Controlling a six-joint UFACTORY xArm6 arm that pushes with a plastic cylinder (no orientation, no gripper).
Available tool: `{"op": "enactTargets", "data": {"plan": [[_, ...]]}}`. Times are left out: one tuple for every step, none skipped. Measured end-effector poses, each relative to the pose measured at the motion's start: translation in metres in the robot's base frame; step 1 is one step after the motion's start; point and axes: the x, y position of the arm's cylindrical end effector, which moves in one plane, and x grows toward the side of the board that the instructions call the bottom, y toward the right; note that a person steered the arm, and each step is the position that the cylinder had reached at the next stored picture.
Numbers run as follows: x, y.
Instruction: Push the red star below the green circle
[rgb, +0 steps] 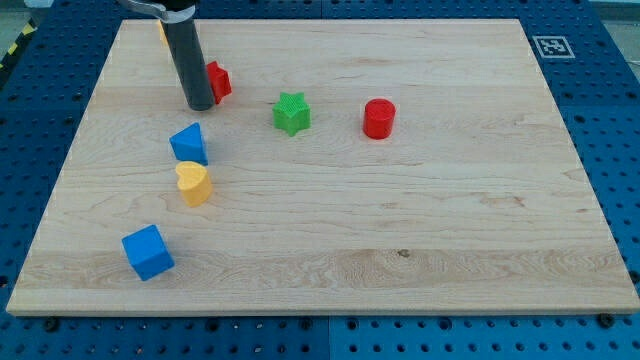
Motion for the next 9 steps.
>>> {"op": "enactTargets", "data": {"plan": [[0.005, 0.019], [0.011, 0.052], [0.000, 0.058], [-0.010, 0.058], [-0.010, 0.051], [-0.020, 0.048], [-0.025, 0.047], [-0.025, 0.037], [-0.025, 0.016]]}}
